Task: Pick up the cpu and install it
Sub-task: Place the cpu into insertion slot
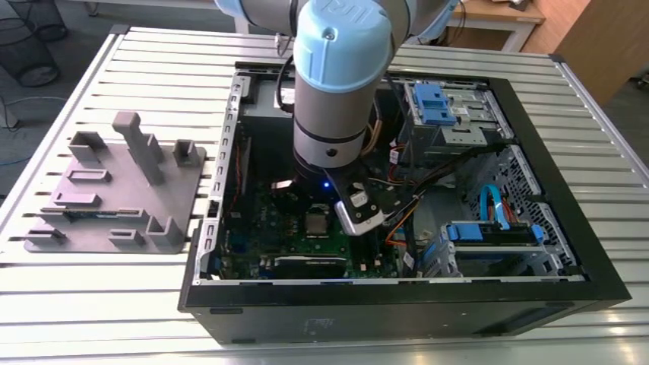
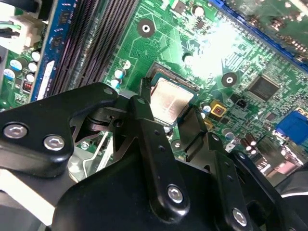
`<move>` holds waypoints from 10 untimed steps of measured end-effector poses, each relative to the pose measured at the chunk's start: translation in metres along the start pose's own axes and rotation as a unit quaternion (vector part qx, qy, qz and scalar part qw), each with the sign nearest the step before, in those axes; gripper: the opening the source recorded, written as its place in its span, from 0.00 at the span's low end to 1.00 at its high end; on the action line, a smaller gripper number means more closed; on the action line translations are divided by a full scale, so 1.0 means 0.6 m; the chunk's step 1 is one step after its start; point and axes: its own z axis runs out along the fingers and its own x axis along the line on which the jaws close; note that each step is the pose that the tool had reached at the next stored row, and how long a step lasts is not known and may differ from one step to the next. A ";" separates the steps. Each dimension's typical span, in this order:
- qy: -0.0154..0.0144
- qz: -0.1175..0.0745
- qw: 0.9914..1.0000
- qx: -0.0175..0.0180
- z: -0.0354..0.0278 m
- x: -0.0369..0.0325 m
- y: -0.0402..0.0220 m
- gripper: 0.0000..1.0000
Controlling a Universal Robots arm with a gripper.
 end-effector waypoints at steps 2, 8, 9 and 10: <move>0.000 0.000 1.000 0.000 0.001 -0.003 0.000 0.47; 0.000 0.000 1.000 0.000 0.002 -0.004 0.000 0.47; 0.000 0.000 1.000 0.000 0.002 -0.004 0.000 0.47; 0.000 0.000 1.000 0.000 0.002 -0.004 0.000 0.47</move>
